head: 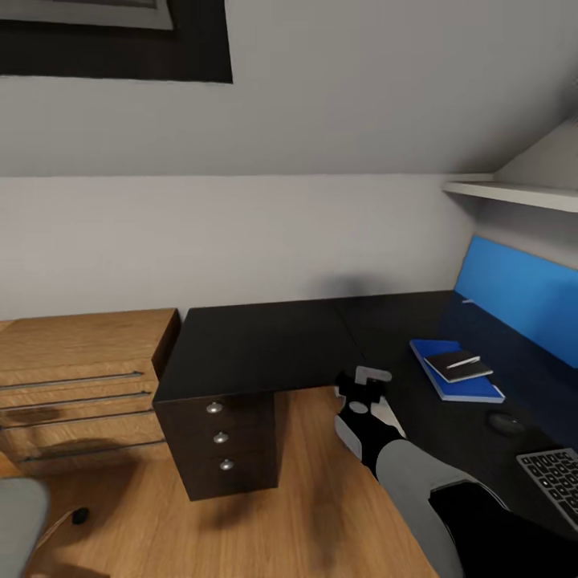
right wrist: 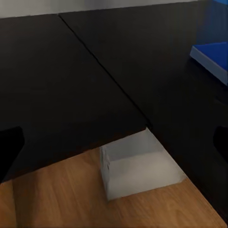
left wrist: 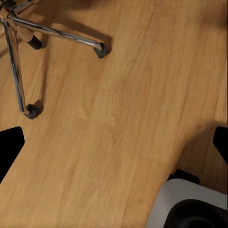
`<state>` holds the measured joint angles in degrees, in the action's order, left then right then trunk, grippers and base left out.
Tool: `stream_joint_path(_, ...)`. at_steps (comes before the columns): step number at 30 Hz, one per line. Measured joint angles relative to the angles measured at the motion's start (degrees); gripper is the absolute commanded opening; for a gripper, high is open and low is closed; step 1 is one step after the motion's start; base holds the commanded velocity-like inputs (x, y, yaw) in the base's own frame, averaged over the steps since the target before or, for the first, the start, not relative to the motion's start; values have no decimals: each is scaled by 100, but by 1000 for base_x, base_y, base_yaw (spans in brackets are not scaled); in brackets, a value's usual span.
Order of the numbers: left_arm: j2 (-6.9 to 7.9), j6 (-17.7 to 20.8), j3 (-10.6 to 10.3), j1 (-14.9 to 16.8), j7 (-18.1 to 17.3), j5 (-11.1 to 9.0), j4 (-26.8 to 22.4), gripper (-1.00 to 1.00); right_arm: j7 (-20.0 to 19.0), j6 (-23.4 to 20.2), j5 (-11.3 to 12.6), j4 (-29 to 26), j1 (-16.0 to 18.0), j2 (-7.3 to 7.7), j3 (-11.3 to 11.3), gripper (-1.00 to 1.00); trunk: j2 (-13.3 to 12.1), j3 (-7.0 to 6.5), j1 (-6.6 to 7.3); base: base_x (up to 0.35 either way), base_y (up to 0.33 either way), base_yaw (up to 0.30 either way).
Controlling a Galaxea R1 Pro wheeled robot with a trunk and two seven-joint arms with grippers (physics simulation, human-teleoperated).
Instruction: In the bedroom, organize the workspace by keeping the computer under the desk, ensuring the monitor is on the desk, placing the keyboard on the desk next to the monitor, placing the mouse on the desk next to the keyboard, moving the folder from the swivel chair onto the desk next to the mouse, stacking the notebook on top of the folder with the pen on top of the notebook, and positioning the swivel chair next to the desk.
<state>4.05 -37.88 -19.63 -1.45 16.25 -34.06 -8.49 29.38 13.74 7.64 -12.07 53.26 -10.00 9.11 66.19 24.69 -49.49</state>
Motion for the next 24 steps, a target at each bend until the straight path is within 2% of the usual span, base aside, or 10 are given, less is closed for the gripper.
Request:
stream_joint_path(5, 2, 8, 8, 0, 12, -7, -3, 100, -11, 139, -46, 3, -87, 0, 47, 100, -119, -97, 65, -1, 0, 0)
stream_joint_path(11, 2, 65, 8, 0, 8, -7, -3, 100, -43, 166, -187, 1, -187, 0, 329, 100, -360, -259, 197, 0, 0, 0)
stream_joint_path(16, -7, 80, 8, 0, -1, 9, -3, 100, -335, 171, -205, 4, -320, 0, 488, 100, -560, -395, 307, 0, 0, 0)
stream_joint_path(19, -18, 79, 6, 0, -5, 35, -8, 100, -589, 205, -211, 2, -568, 0, 515, 100, -681, -475, 373, 0, 0, 0)
stream_joint_path(22, -21, 79, 2, 0, -5, 41, -16, 100, -682, 308, -221, -6, -789, 0, 533, 100, -801, -557, 439, 0, 0, 0)
stream_joint_path(24, -22, 79, 1, 0, -6, 44, -19, 100, -778, 375, -244, 5, -969, 0, 628, 100, -882, -611, 483, 0, 0, 0)
